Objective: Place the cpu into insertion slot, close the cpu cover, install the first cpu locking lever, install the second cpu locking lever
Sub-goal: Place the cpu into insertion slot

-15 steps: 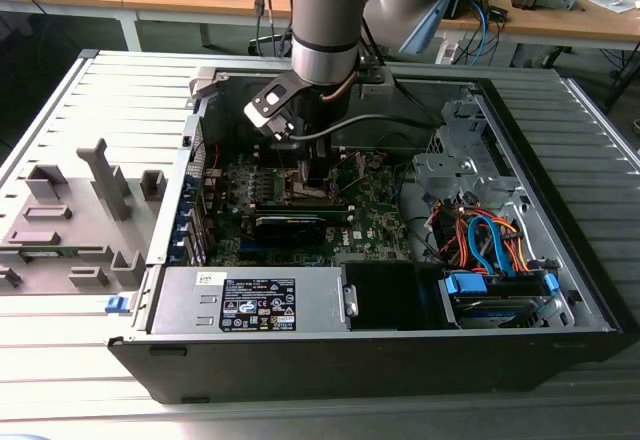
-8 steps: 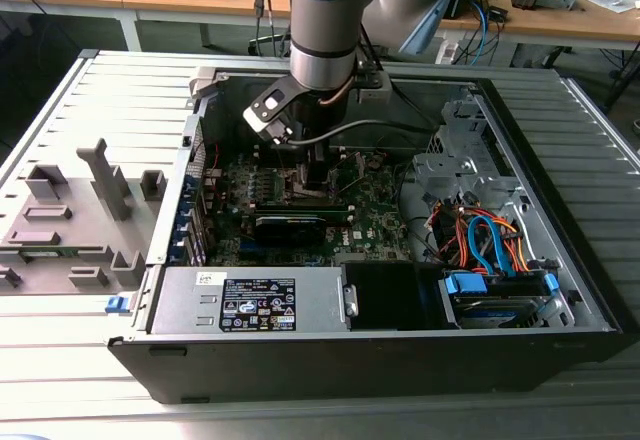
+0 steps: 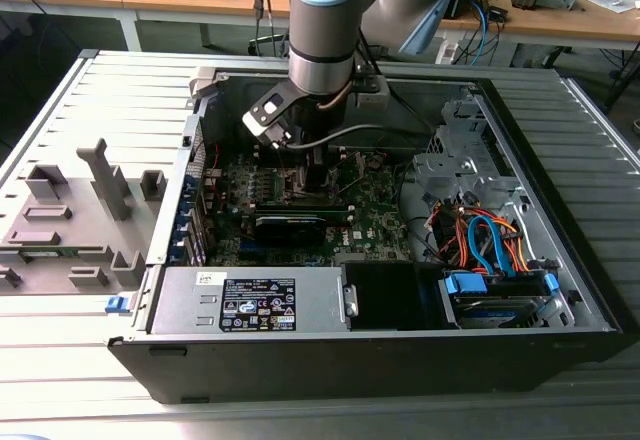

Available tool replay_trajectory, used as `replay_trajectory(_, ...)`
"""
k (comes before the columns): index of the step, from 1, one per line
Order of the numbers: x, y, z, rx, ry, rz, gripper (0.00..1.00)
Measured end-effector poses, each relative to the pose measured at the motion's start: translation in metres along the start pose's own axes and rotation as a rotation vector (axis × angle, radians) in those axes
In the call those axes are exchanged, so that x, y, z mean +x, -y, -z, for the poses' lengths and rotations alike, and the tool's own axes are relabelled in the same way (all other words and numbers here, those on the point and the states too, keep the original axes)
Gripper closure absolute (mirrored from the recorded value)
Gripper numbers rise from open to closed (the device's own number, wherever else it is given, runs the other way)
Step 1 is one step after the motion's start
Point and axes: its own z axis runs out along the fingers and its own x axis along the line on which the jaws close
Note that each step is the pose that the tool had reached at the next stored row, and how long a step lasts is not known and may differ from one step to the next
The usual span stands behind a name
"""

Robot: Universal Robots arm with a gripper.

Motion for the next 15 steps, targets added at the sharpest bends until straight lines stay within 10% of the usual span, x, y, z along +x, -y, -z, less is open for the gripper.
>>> replay_trajectory(15,0.0037,0.0027,-0.0124,-0.0001,0.0003,-0.007,0.45)
